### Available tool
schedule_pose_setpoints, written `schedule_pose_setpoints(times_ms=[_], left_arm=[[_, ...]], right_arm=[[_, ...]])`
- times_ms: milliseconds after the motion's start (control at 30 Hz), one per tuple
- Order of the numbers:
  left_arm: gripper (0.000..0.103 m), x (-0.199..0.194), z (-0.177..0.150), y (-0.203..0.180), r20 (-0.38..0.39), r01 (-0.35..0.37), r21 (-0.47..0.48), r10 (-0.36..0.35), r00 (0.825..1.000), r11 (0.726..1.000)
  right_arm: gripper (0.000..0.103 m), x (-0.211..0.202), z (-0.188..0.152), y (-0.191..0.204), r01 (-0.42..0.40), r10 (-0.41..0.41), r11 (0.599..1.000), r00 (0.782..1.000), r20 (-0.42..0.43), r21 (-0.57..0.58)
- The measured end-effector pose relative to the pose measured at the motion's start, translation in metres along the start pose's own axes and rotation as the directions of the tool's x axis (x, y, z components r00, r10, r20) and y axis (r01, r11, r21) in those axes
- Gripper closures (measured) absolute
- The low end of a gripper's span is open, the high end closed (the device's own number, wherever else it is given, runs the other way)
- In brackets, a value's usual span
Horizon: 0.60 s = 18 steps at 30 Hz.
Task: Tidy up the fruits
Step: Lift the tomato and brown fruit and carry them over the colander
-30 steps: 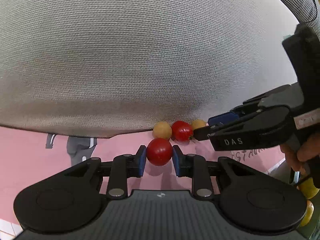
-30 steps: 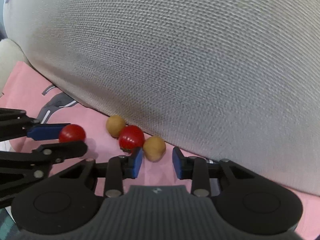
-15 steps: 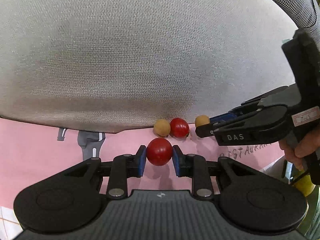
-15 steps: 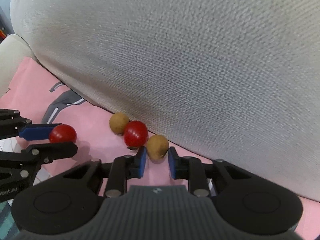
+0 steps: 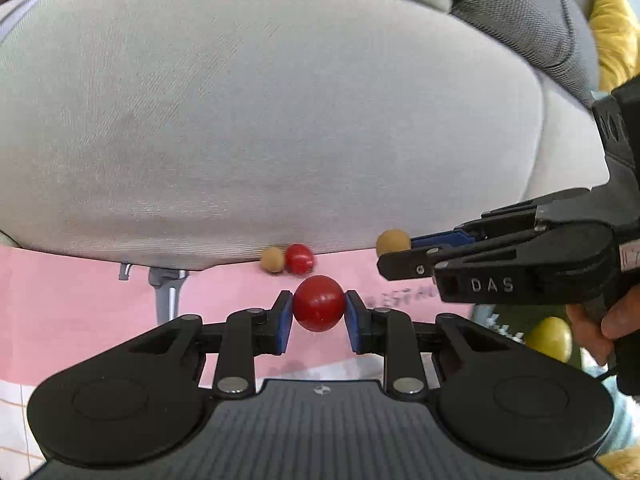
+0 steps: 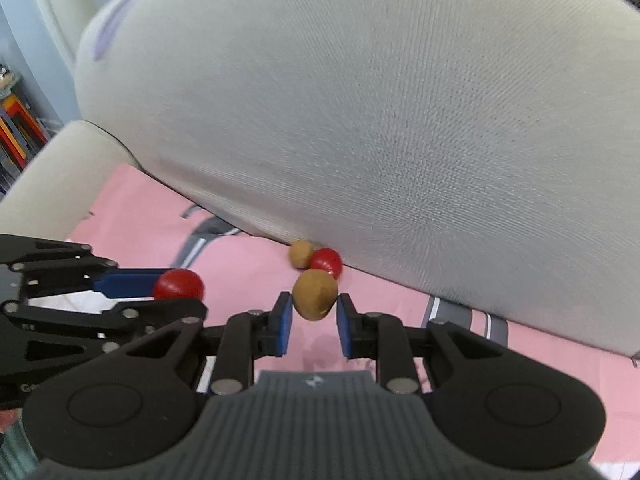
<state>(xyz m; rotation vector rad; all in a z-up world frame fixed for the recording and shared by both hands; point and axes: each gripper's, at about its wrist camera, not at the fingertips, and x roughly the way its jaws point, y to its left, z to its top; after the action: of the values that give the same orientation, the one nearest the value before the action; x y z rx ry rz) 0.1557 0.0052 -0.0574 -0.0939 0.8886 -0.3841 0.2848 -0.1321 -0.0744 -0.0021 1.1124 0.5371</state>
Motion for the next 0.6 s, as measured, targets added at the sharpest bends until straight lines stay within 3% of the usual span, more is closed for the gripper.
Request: schedule_pose_setpoints(times_ms=[333,600], left_arm=[[0.072,-0.034,-0.008,-0.050,0.036,0.056,0.072,-0.059,0.998,0.996],[0.072,-0.042,-0.018,-0.099,0.010,0.123,0.153,-0.126,0.992,0.980]], right_arm=[[0.083,-0.073,-0.048,0.003,0.039,-0.041,0.999,0.997,0.069,0.029],[0.083,-0.108,-0.099,-0.018,0.071,-0.080,0.991,0.994,0.079,0.112]])
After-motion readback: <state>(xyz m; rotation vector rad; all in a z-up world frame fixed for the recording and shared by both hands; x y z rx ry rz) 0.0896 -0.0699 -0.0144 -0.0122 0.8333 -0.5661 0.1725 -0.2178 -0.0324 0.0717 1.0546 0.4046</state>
